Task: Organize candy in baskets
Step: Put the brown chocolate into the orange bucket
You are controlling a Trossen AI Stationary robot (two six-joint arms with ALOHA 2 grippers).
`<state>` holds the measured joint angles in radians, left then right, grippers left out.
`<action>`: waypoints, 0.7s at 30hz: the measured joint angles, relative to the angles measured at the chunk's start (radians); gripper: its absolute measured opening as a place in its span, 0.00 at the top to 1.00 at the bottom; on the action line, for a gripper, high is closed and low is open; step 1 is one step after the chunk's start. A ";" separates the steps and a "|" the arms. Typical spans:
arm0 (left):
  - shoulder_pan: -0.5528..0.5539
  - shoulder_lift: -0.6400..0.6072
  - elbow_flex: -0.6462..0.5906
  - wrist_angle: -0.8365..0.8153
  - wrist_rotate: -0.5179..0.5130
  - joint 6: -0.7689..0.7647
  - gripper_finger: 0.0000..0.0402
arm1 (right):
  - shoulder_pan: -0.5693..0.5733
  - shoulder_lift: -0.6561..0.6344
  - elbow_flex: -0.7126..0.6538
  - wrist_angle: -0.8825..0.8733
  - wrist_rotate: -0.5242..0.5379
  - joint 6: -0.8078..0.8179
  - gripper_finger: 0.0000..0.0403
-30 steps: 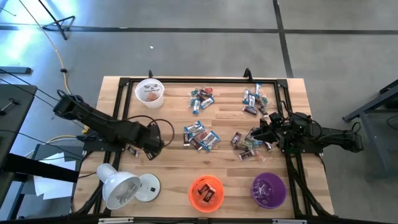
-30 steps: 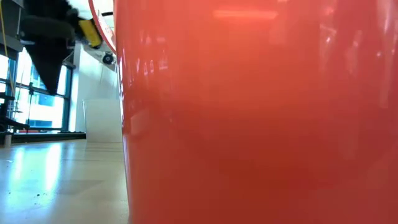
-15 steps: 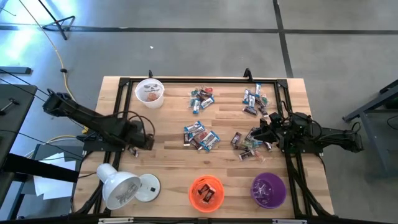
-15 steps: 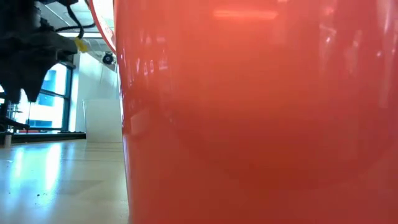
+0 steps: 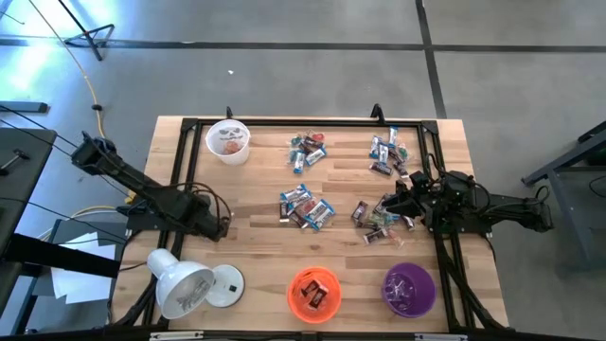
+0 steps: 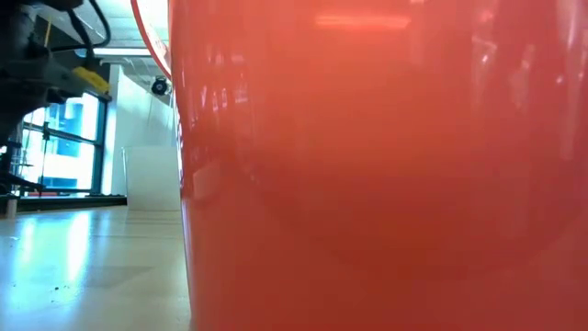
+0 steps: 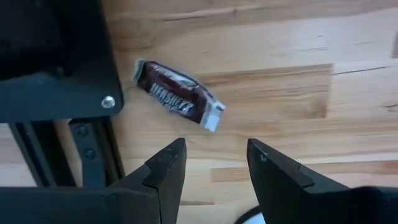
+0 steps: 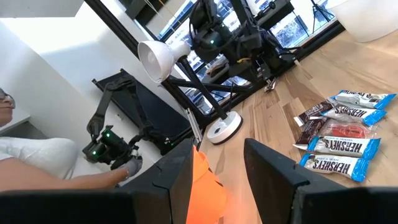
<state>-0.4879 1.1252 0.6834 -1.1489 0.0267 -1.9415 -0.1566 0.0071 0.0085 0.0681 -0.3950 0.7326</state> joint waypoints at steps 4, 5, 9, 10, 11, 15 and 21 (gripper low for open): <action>-0.074 0.022 0.000 -0.007 0.004 -0.070 0.60 | 0.000 0.000 0.000 0.000 0.000 0.000 0.66; -0.092 0.028 0.000 -0.009 0.003 -0.087 0.60 | 0.000 0.000 0.000 0.000 0.000 0.000 0.66; -0.160 0.053 0.000 -0.015 0.000 -0.141 0.60 | 0.000 0.000 0.000 0.000 0.000 0.000 0.66; -0.171 0.057 0.000 -0.015 -0.004 -0.141 0.60 | 0.000 0.000 0.000 0.000 0.000 0.000 0.66; -0.181 0.058 0.000 -0.015 -0.006 -0.138 0.60 | 0.000 0.000 0.000 0.000 0.000 0.000 0.66; -0.212 0.037 0.000 -0.010 -0.005 -0.075 0.60 | 0.000 0.000 0.000 0.000 0.000 0.000 0.66; -0.263 0.002 0.000 0.002 0.078 0.199 0.60 | 0.000 0.000 0.000 0.000 0.000 0.000 0.66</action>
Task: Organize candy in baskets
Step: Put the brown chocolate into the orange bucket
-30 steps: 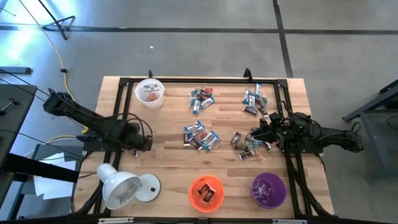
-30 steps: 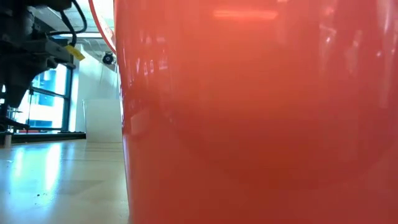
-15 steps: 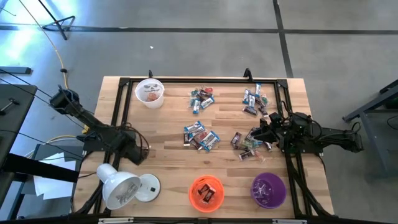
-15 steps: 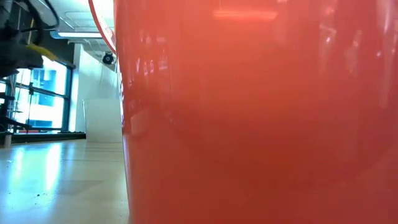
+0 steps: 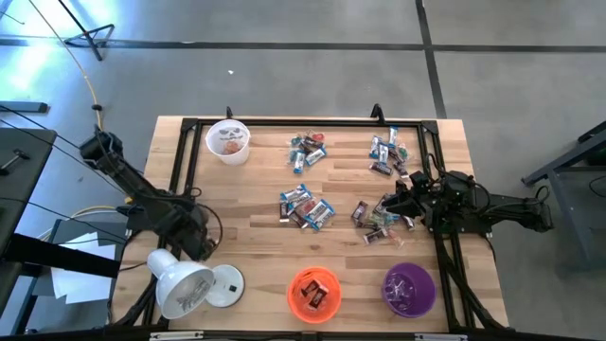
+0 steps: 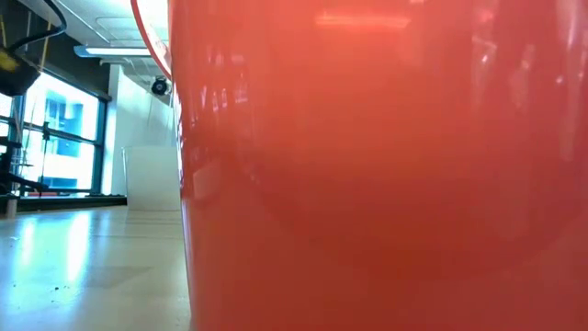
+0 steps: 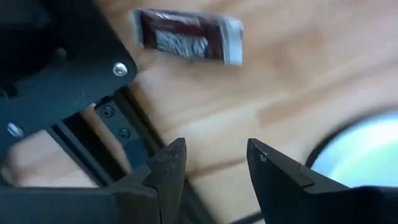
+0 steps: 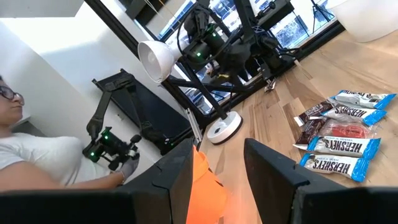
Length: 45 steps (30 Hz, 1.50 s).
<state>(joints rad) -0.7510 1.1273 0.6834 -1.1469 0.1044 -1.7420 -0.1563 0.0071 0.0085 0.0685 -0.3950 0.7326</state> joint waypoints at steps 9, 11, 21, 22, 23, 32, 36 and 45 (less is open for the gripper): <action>-0.038 -0.001 0.000 0.003 -0.011 0.586 0.60 | 0.000 0.000 0.000 0.000 0.000 0.000 0.66; -0.038 -0.001 0.000 0.003 -0.031 0.708 0.60 | 0.000 0.000 0.000 0.000 0.000 0.000 0.66; -0.037 0.000 0.001 -0.010 -0.148 1.173 0.60 | 0.000 0.000 0.000 0.000 0.000 0.000 0.66; -0.036 0.000 0.001 -0.009 -0.178 1.176 0.61 | 0.000 0.000 0.000 0.000 0.000 0.000 0.66; -0.034 0.002 0.001 -0.010 -0.207 1.172 0.61 | 0.000 0.000 0.000 0.000 0.000 0.000 0.66; -0.008 0.059 0.001 -0.029 -0.188 1.111 0.61 | 0.000 0.000 0.000 0.000 0.000 0.000 0.66; -0.008 0.109 0.001 -0.033 -0.187 1.147 0.61 | 0.000 0.000 0.000 0.000 0.000 0.000 0.66; 0.040 0.236 0.001 -0.065 -0.189 1.284 0.61 | 0.000 0.000 0.000 0.000 0.000 0.000 0.66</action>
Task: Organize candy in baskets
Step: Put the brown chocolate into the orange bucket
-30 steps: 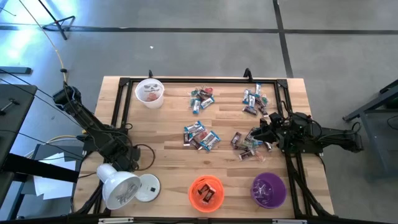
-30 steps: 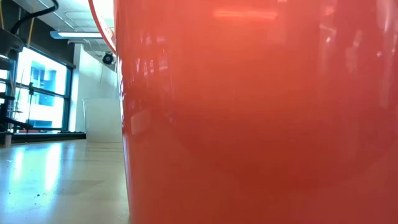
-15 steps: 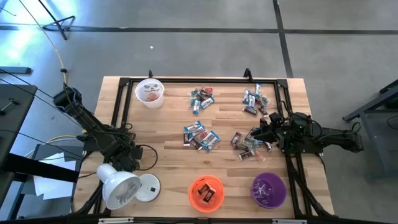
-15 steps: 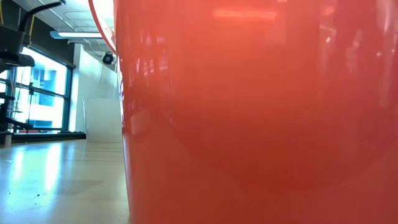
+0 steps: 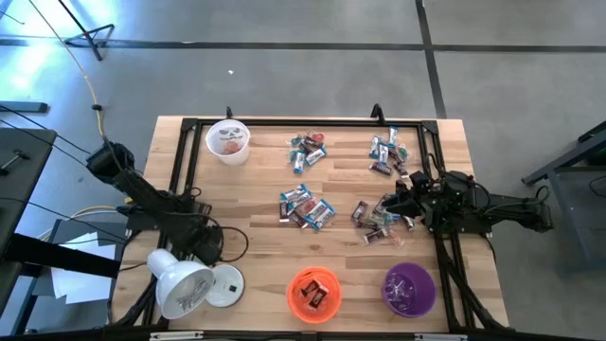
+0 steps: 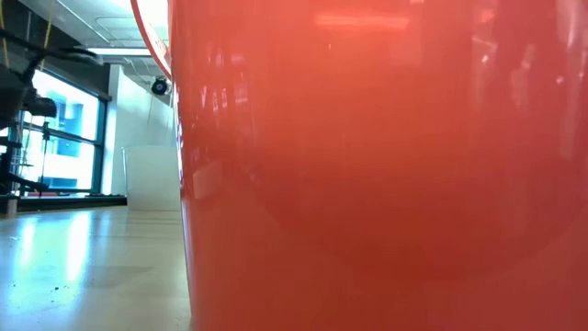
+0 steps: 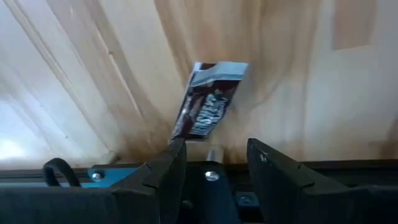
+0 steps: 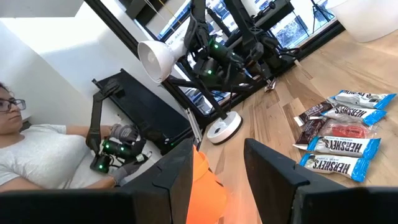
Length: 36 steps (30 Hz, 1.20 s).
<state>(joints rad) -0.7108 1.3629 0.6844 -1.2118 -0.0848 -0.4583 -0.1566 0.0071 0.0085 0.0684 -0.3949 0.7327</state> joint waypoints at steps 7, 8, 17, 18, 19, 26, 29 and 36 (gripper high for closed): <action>0.113 0.022 0.000 0.003 -0.022 0.067 0.61 | 0.000 0.000 0.000 0.000 0.000 0.000 0.66; 0.125 0.021 -0.001 0.004 -0.014 0.068 0.61 | 0.000 0.000 0.000 0.000 0.000 0.000 0.66; 0.153 0.006 -0.062 0.096 0.019 0.000 0.61 | 0.000 0.000 0.000 0.000 0.000 0.000 0.66; 0.156 0.006 -0.074 0.116 0.021 -0.014 0.61 | 0.000 0.000 0.000 0.000 0.000 0.000 0.66; 0.158 0.006 -0.083 0.128 0.023 -0.030 0.61 | 0.000 0.000 0.000 0.000 0.000 0.000 0.66; 0.175 0.005 -0.142 0.185 0.046 -0.115 0.61 | 0.000 0.000 0.000 0.000 0.000 0.000 0.66; 0.175 0.005 -0.144 0.189 0.046 -0.132 0.61 | 0.000 0.000 0.000 0.000 0.000 0.000 0.66; 0.175 0.003 -0.145 0.235 0.016 -0.194 0.61 | 0.000 0.000 0.000 0.000 0.000 0.000 0.66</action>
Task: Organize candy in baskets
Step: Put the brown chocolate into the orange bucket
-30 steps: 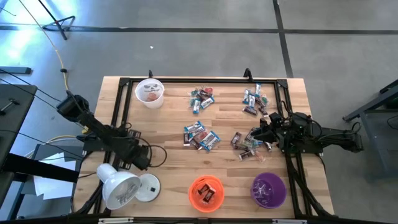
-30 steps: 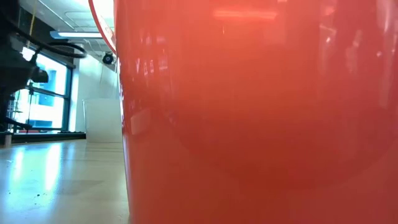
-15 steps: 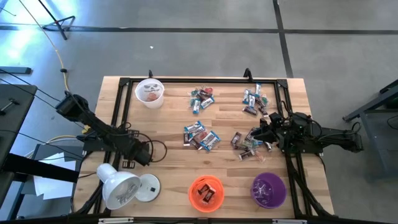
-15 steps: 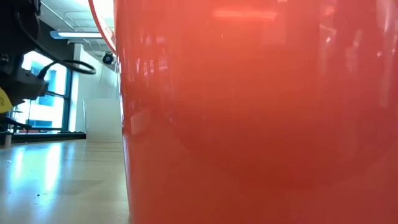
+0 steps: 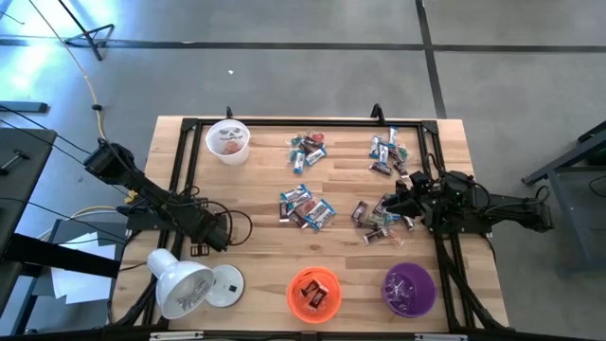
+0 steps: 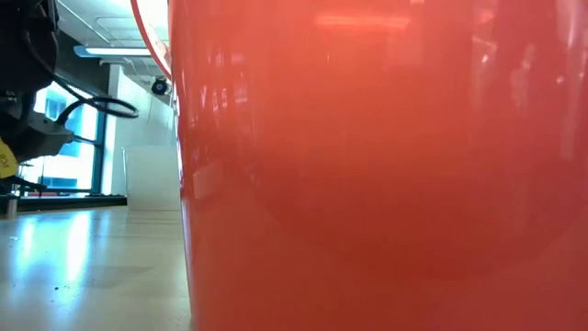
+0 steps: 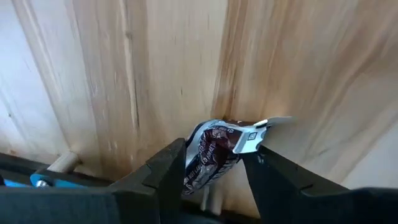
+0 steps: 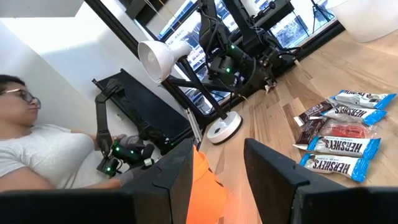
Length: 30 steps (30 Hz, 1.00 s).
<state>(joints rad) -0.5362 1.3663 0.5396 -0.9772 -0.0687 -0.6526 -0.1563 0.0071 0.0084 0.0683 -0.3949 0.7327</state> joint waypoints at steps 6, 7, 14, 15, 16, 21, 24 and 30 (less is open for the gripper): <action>0.000 0.000 0.001 0.042 -0.035 -0.048 0.67 | 0.000 0.000 0.000 0.000 0.000 0.000 0.66; 0.000 0.000 0.001 0.046 -0.035 -0.058 0.69 | 0.000 0.000 0.000 0.000 0.000 0.000 0.66; 0.000 0.001 0.000 0.057 -0.054 -0.141 0.90 | 0.000 0.000 0.000 0.000 0.000 0.000 0.66; 0.000 0.001 0.000 0.057 -0.054 -0.153 0.92 | 0.000 0.000 0.000 0.000 0.000 0.000 0.66; 0.000 0.001 0.001 0.057 -0.054 -0.166 0.95 | 0.000 0.000 0.000 0.000 0.000 0.000 0.66; 0.000 0.002 0.009 0.054 -0.052 -0.210 0.98 | 0.000 0.000 0.000 0.000 0.000 0.000 0.66; 0.000 0.007 0.037 0.041 -0.056 -0.198 0.96 | 0.000 0.000 0.000 0.000 0.000 0.000 0.66; 0.000 0.005 0.124 -0.005 -0.060 -0.150 0.96 | 0.000 0.000 0.000 0.000 0.000 0.000 0.66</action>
<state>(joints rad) -0.5358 1.3711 0.6637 -0.9817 -0.1288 -0.8021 -0.1565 0.0071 0.0083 0.0682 -0.3950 0.7326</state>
